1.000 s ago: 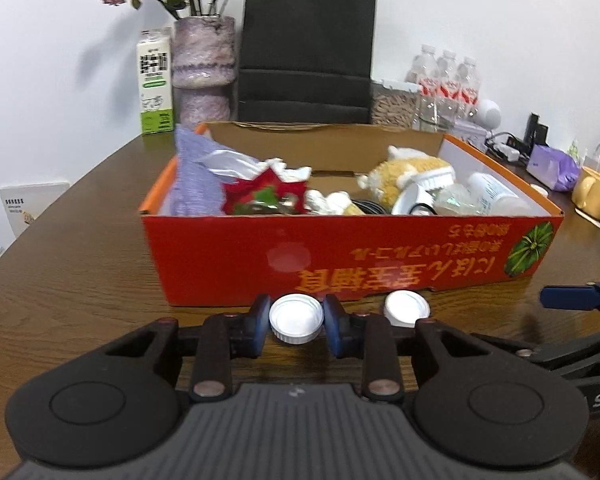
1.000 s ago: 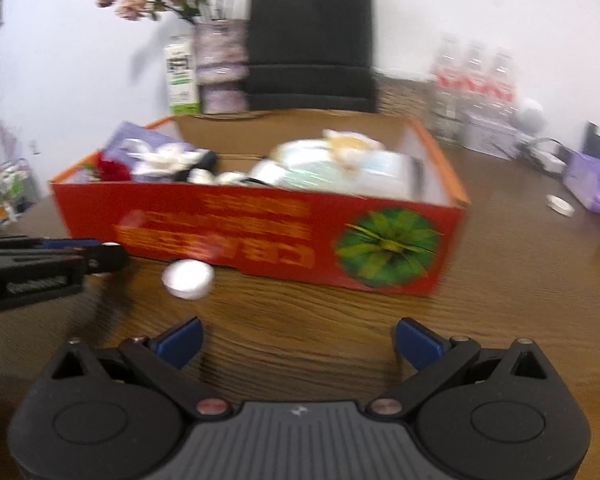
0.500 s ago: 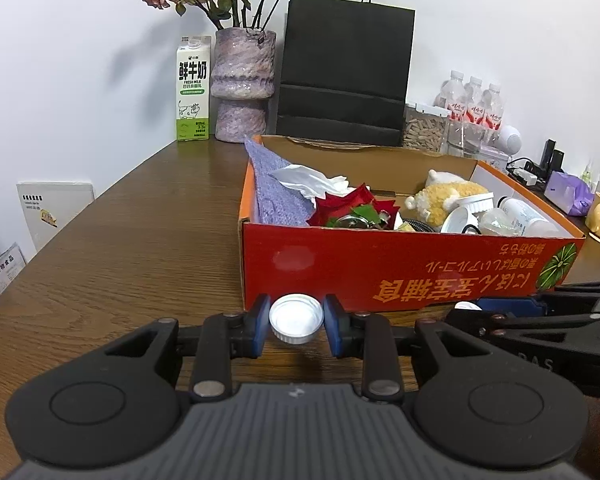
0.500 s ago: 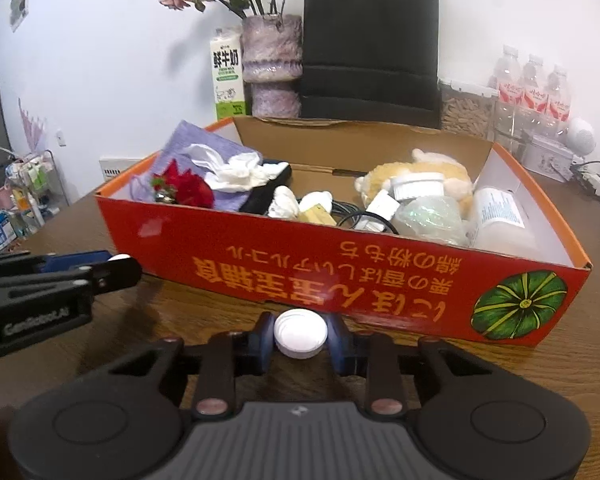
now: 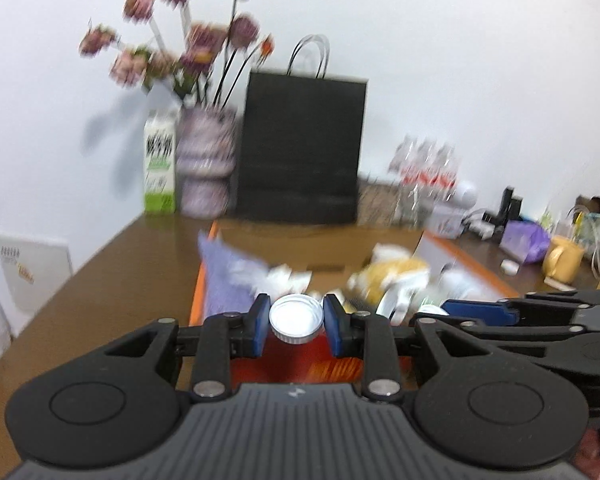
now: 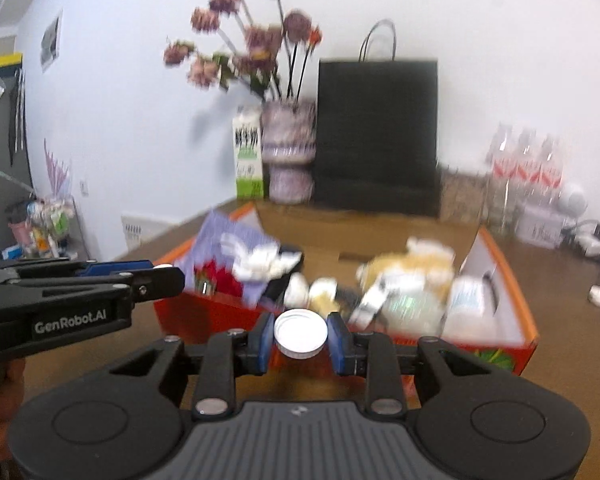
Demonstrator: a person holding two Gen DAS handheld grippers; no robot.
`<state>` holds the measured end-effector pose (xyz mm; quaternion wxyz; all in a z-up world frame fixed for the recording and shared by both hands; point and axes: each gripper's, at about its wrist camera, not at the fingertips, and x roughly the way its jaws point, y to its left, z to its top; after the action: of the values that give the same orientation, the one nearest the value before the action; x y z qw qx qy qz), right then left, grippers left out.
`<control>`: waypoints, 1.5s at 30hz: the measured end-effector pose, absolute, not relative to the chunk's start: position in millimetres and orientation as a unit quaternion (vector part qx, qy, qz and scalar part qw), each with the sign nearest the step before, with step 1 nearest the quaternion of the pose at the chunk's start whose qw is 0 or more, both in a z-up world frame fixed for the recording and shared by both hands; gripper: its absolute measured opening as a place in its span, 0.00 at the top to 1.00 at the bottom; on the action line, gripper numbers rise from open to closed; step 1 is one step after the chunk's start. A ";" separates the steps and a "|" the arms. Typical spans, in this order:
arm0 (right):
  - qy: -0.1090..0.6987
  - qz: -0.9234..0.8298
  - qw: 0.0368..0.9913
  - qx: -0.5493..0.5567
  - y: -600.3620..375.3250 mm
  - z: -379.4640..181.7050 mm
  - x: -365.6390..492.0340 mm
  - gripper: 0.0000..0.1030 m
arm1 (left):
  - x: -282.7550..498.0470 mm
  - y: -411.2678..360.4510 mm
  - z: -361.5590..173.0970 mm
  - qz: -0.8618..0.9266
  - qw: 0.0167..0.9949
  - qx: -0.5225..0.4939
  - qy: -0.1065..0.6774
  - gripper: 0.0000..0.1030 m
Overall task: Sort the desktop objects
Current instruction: 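Carry the white cap over the box with the left tool, then open the left tool to drop the white cap into the box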
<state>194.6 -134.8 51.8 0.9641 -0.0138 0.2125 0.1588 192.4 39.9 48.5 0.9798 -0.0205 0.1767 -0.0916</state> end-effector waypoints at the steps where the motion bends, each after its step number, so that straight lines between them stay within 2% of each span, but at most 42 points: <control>1: 0.206 0.157 0.966 -0.013 -136.3 55.8 196.4 0.74 | 194.3 36.6 54.2 -0.094 0.981 -0.021 0.169 0.72; 9: 0.173 0.143 0.975 -0.006 -145.3 74.1 226.0 0.74 | 225.7 7.7 78.1 -0.097 0.987 -0.016 0.129 0.72; 16: 0.172 0.136 0.976 -0.001 -150.0 62.5 266.5 0.74 | 267.0 -4.0 60.4 -0.072 0.989 -0.009 0.130 0.72; 20: 0.187 0.139 0.972 0.018 -159.1 40.6 281.3 0.74 | 284.8 -0.8 38.0 -0.060 0.985 -0.001 0.164 0.72; 40: 0.195 0.130 0.972 0.007 -160.1 28.8 281.2 0.73 | 285.0 -6.3 21.1 -0.053 0.985 0.026 0.164 0.71; 42: 0.195 0.129 0.972 0.007 -161.2 29.4 280.4 0.73 | 284.1 -6.6 21.7 -0.050 0.985 0.027 0.163 0.67; 44: 0.192 0.124 0.974 0.007 -162.1 30.0 278.7 0.70 | 281.5 -6.3 22.9 -0.046 0.986 0.028 0.157 0.47; 45: 0.191 0.122 0.974 0.007 -162.8 30.7 278.2 0.66 | 279.6 -6.2 23.7 -0.044 0.987 0.028 0.151 0.43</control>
<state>278.2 -162.8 30.7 0.9739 0.0069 0.1915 0.1216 279.6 -6.2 23.7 0.9871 0.0285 0.1512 -0.0438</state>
